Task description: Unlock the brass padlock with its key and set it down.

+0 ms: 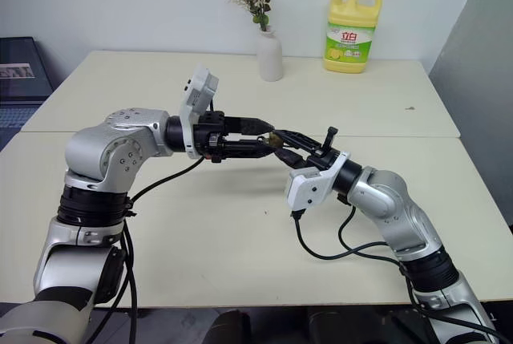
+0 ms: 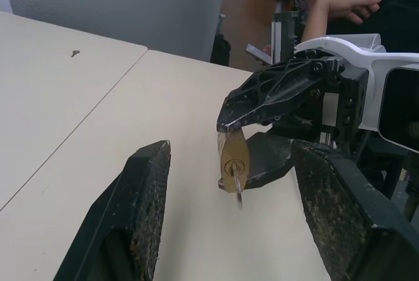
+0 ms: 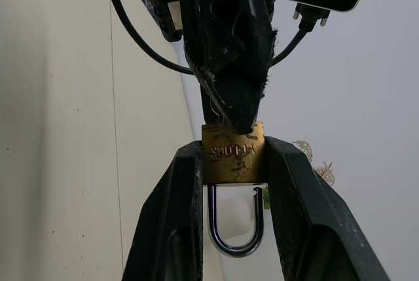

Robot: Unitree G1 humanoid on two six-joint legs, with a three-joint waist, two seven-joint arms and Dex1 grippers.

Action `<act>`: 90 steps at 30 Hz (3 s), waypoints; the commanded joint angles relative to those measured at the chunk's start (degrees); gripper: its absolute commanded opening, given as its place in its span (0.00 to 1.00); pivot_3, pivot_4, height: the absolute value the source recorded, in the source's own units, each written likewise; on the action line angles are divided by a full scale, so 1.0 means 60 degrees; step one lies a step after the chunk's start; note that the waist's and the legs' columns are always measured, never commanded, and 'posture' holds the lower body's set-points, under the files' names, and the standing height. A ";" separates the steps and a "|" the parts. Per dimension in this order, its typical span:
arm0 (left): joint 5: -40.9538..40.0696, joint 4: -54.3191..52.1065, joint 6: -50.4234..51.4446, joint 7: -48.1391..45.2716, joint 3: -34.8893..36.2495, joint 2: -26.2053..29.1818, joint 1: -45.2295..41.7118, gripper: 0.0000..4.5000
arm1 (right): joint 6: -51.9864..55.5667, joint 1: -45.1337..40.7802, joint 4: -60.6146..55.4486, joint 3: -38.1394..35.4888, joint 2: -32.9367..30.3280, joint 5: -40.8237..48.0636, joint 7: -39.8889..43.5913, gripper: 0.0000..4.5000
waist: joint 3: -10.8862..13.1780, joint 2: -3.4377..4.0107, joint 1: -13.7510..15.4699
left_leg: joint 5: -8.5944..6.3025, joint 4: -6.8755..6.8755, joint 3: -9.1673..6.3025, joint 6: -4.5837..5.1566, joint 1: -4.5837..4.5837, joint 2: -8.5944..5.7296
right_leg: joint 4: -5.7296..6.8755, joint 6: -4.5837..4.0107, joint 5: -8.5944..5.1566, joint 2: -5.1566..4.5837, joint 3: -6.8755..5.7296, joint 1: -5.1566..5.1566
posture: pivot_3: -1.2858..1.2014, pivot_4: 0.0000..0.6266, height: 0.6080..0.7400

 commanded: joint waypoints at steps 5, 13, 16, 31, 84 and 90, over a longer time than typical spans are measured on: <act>0.0075 -0.0054 -0.0253 -0.0051 0.0026 0.0086 -0.0295 0.68 | -0.0012 -0.0055 -0.0376 -0.0213 0.0020 0.0176 -0.0058 0.21 | 0.0000 0.0000 -0.0003 | 0.0000 0.0000 -0.0001 0.0000 0.0001 0.0000 | 0.0002 -0.0001 -0.0001 0.0000 0.0000 0.0000 | 0.52 0.24 1.00; 0.0116 0.0012 -0.0177 -0.0140 -0.0043 0.0044 -0.0392 0.34 | -0.0173 -0.0129 -0.0353 -0.0139 -0.0013 0.0109 -0.0042 0.21 | 0.0000 0.0000 -0.0002 | 0.0000 0.0000 -0.0001 0.0000 0.0001 0.0000 | 0.0002 -0.0001 -0.0001 0.0000 0.0000 0.0000 | 0.52 0.24 1.00; 0.0205 0.0058 -0.0273 -0.0142 -0.0097 0.0021 -0.0369 0.15 | -0.0224 -0.0163 -0.0353 -0.0107 -0.0004 0.0073 -0.0041 0.21 | 0.0000 0.0000 -0.0001 | 0.0000 0.0000 -0.0002 0.0000 0.0000 -0.0001 | 0.0002 -0.0001 -0.0001 0.0000 -0.0001 0.0000 | 0.52 0.24 1.00; 0.0138 0.0158 -0.0305 -0.0201 -0.0048 0.0009 -0.0323 0.04 | -0.0241 -0.0226 -0.0351 -0.0023 -0.0098 -0.0167 0.0056 0.21 | 0.0000 0.0000 -0.0004 | 0.0000 0.0000 -0.0002 0.0000 0.0001 -0.0001 | 0.0001 -0.0002 -0.0002 0.0000 -0.0001 0.0000 | 0.52 0.24 1.00; -0.0079 -0.0218 -0.0460 -0.0760 0.0062 0.0439 -0.0113 0.04 | 0.2425 -0.0703 -0.0667 -0.0828 -0.0932 0.4400 0.3158 0.00 | 0.0002 0.0002 -0.0003 | -0.0001 -0.0001 -0.0014 0.0002 -0.0001 -0.0003 | 0.0001 0.0014 -0.0016 0.0004 -0.0009 0.0001 | 0.52 0.24 1.00; -0.0065 -0.0308 -0.0463 -0.0829 0.0025 0.0502 -0.0053 0.04 | 0.2132 -0.0825 -0.0205 -0.0804 -0.0999 0.4314 0.3317 0.00 | 0.0002 0.0002 -0.0004 | -0.0001 -0.0001 -0.0014 0.0002 0.0000 -0.0003 | 0.0001 0.0014 -0.0016 0.0004 -0.0009 0.0001 | 0.52 0.24 1.00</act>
